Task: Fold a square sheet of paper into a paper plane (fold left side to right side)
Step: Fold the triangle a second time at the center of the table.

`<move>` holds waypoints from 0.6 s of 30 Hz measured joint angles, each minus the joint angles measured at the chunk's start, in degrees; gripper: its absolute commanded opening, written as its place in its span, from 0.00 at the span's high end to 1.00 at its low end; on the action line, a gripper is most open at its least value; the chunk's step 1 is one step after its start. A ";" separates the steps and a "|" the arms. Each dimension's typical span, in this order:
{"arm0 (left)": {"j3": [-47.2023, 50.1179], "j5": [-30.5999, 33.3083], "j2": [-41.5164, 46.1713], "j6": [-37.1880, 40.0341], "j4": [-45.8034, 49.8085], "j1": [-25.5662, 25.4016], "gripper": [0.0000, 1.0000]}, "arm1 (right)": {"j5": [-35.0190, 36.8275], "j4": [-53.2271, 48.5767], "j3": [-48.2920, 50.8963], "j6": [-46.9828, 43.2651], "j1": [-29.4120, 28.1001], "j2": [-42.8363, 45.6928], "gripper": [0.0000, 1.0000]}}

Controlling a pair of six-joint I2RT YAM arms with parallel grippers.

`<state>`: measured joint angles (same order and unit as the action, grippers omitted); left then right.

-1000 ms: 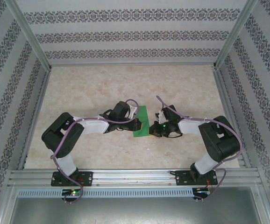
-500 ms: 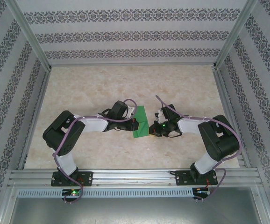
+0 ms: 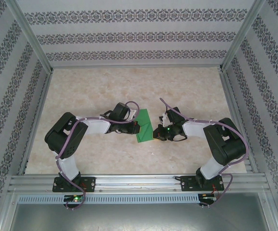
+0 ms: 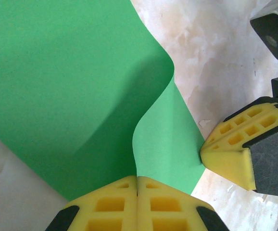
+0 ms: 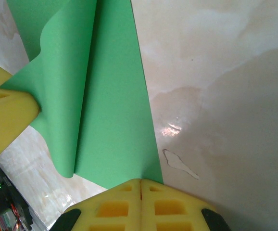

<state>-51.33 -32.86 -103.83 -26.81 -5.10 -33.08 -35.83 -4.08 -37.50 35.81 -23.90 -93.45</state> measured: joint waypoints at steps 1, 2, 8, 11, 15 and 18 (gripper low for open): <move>-0.24 -0.02 -0.22 0.07 0.00 0.09 1.00 | -0.07 0.02 -0.07 0.00 0.00 -0.09 1.00; -0.48 -0.09 -0.48 0.22 0.00 0.15 1.00 | -0.15 0.00 -0.15 0.00 0.00 -0.15 1.00; -0.72 -0.02 -0.76 0.96 0.66 0.24 1.00 | -0.46 0.07 -0.28 -0.02 0.00 -0.46 1.00; -0.81 0.09 -0.76 1.16 1.11 0.33 1.00 | -0.48 0.07 -0.28 -0.02 0.00 -0.46 1.00; -0.81 0.33 -0.76 1.33 1.49 0.66 1.00 | -0.48 0.07 -0.28 -0.04 0.00 -0.46 1.00; -0.81 0.31 -0.76 1.44 1.70 0.85 1.00 | -0.52 0.07 -0.28 -0.13 0.00 -0.46 1.00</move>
<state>-52.14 -32.56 -104.60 -25.36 -3.40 -32.23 -36.36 -4.01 -37.78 35.68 -23.90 -93.91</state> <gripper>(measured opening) 0.044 0.050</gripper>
